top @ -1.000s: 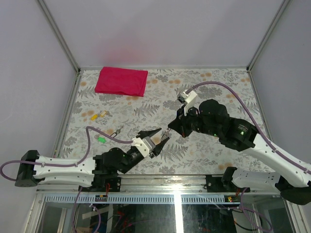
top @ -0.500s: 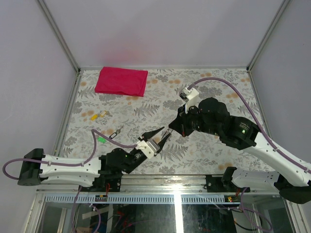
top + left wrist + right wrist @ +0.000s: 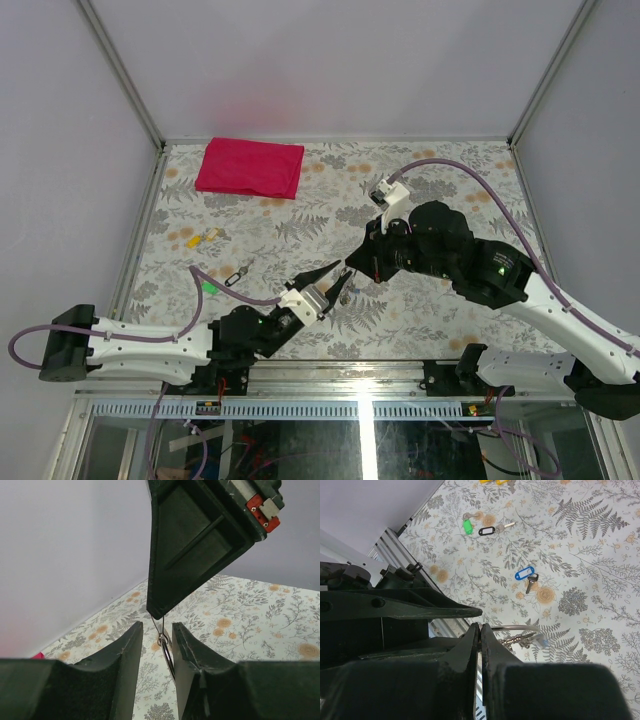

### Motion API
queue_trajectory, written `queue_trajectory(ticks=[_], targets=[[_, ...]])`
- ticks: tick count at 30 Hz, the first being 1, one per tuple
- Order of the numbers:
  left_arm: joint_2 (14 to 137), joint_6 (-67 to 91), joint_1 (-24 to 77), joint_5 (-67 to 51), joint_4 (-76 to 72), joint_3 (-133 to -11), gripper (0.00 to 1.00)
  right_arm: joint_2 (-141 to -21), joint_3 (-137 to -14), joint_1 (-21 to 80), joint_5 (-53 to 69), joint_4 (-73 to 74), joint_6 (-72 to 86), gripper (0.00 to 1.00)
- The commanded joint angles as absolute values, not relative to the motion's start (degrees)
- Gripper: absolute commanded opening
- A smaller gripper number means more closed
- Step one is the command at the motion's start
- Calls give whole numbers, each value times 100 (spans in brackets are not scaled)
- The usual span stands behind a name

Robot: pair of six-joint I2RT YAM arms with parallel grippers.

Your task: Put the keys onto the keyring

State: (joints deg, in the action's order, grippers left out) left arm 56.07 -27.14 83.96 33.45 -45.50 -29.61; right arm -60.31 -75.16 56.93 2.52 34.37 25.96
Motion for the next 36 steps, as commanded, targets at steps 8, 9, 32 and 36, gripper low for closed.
queue_trajectory(ticks=[8,9,32,36], targets=[[5622,-2775,8435,3441,-4912,-3075,23,-5874,-7644,5670,413,3051,2731,0],[5627,-2784,8437,3433,-4911,-3084,23,-5871,-7636,5669,424,3052,2738,0],[5696,-2887,8434,3691,-4923,-3234,21,-5861,-7627,5675,542,3012,2763,0],[5709,-2891,8432,3728,-4946,-3268,15,-5872,-7626,5670,554,3005,2767,0]])
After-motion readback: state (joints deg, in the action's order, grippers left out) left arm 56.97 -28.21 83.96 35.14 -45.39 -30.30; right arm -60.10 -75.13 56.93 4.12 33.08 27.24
